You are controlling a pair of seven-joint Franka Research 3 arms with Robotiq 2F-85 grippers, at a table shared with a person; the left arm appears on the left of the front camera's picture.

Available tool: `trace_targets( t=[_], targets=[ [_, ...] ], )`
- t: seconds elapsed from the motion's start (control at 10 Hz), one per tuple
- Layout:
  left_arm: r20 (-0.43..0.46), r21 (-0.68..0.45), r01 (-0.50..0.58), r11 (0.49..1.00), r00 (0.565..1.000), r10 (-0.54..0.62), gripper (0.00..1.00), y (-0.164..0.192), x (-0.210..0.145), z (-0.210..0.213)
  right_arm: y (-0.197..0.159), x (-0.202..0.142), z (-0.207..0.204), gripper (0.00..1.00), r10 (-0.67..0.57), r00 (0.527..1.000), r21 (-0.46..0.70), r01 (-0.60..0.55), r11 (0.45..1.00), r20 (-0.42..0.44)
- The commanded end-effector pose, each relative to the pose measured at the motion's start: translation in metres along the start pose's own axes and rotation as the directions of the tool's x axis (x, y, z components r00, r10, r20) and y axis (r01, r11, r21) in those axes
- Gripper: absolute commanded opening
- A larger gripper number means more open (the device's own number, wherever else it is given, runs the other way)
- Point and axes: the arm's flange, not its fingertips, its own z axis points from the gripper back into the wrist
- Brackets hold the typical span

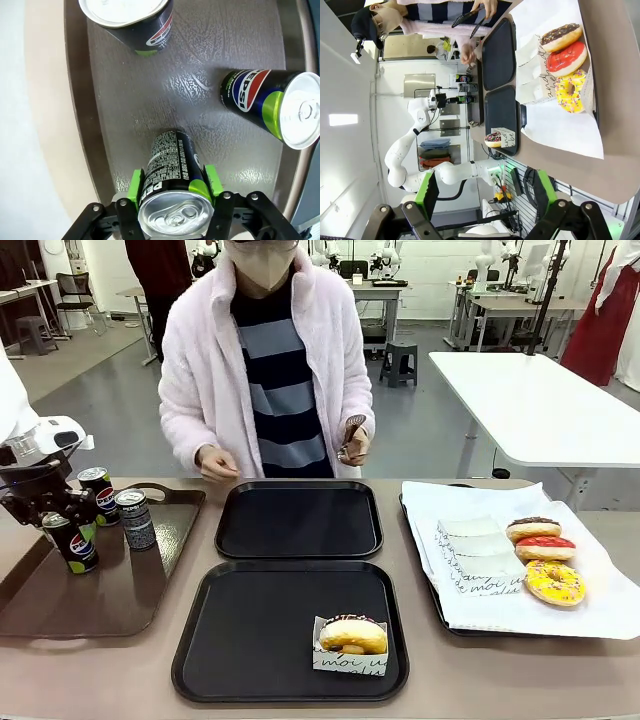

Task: Set up donuts and drinks on trays.
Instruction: Pick up one Pepsi coke and place it on the Flat Tray.

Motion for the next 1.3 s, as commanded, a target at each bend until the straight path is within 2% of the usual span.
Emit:
trace_targets(
  t=[0.0,0.3,0.5,0.7,0.8,1.2],
  targets=[
    [-0.01,-0.033,-0.005,0.999,1.0,0.005,0.0,-0.009,-0.005,0.033,-0.001,-0.001,0.001,1.0,0.0,1.0,0.012,0.0,1.0,-0.003],
    [-0.033,-0.091,0.065,0.994,0.997,-0.068,0.0,-0.03,-0.033,0.124,-0.001,-0.001,0.001,1.0,0.0,1.0,0.012,0.0,1.0,-0.003],
    [-0.043,-0.112,0.104,0.988,0.993,-0.109,0.0,-0.048,-0.048,0.159,-0.001,-0.001,0.001,1.0,0.0,1.0,0.012,0.0,1.0,-0.003],
    [-0.032,-0.144,0.121,0.982,0.991,-0.127,0.0,-0.054,-0.057,0.169,-0.001,-0.001,0.001,1.0,0.0,1.0,0.012,0.0,1.0,-0.003],
    [-0.037,-0.092,0.096,0.991,0.994,-0.1,0.0,-0.052,-0.057,0.168,-0.001,-0.001,0.001,1.0,0.0,1.0,0.012,0.0,1.0,-0.003],
    [-0.037,-0.092,0.096,0.991,0.994,-0.1,0.0,-0.052,-0.057,0.168,-0.001,-0.001,0.001,1.0,0.0,1.0,0.012,0.0,1.0,-0.003]
  ],
)
